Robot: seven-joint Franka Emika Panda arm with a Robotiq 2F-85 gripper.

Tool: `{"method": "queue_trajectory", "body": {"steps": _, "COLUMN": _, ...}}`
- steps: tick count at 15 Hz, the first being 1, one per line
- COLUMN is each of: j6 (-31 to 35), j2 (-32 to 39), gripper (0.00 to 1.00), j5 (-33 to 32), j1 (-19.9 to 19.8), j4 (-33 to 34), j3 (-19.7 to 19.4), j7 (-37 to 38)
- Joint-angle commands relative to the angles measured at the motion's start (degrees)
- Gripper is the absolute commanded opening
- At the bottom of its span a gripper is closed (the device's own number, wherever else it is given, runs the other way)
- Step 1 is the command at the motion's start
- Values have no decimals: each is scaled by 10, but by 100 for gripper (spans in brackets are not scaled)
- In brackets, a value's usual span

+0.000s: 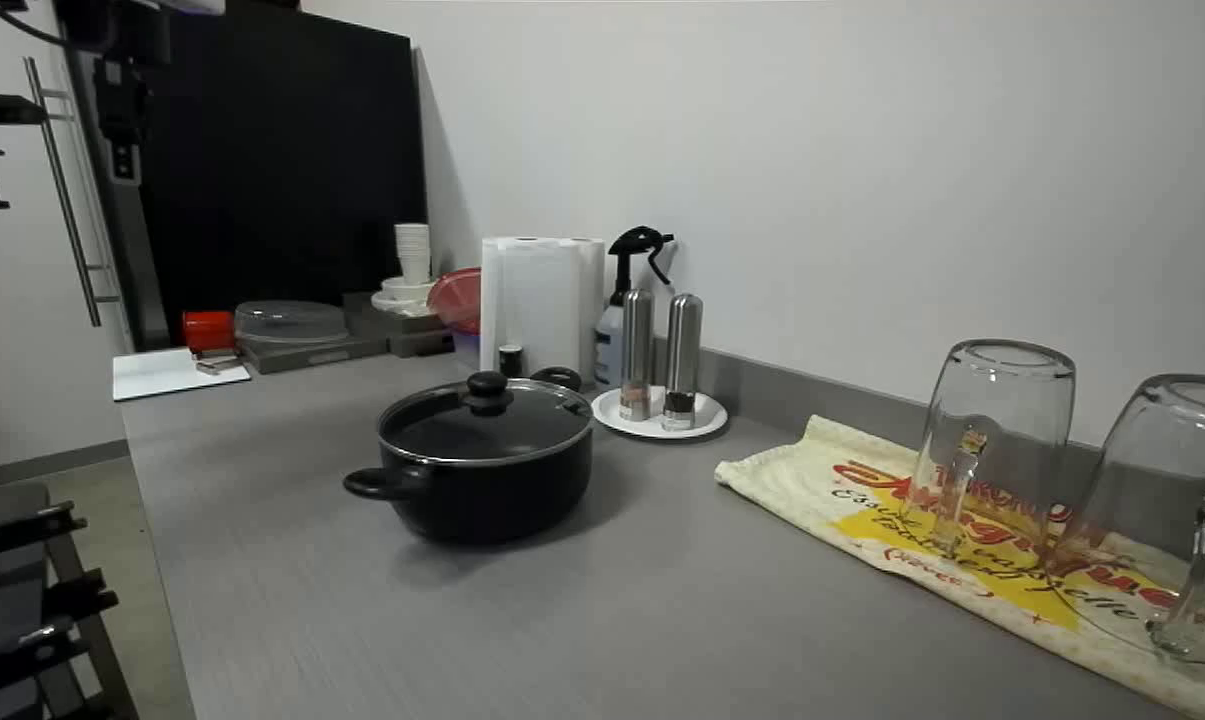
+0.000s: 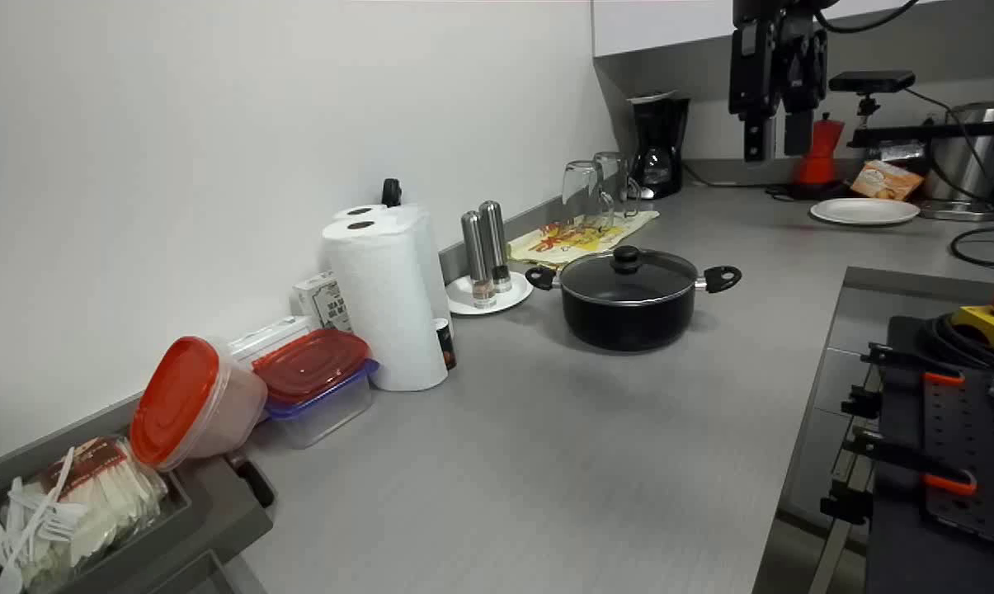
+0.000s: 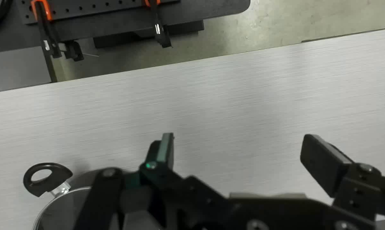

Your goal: Uncover the pot and put the lid on the counter

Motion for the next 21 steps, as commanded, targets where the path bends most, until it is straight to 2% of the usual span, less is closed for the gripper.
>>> {"method": "queue_trajectory", "body": {"steps": 1, "j6": -1, "j2": 0, "gripper": 100, "j5": 0, "j1": -1, "j4": 1, "j3": 1, "j7": 0}}
{"method": "queue_trajectory", "body": {"steps": 9, "j6": -1, "j2": 0, "gripper": 100, "j5": 0, "j1": -1, "j4": 2, "j3": 1, "j7": 0}}
{"method": "queue_trajectory", "body": {"steps": 16, "j6": 53, "j2": 158, "gripper": 100, "j5": -59, "j1": -60, "j4": 82, "j3": -31, "j7": -6}}
{"method": "queue_trajectory", "body": {"steps": 21, "j6": 65, "j2": 249, "gripper": 100, "j5": -115, "j1": -78, "j4": 157, "j3": -55, "j7": 8}}
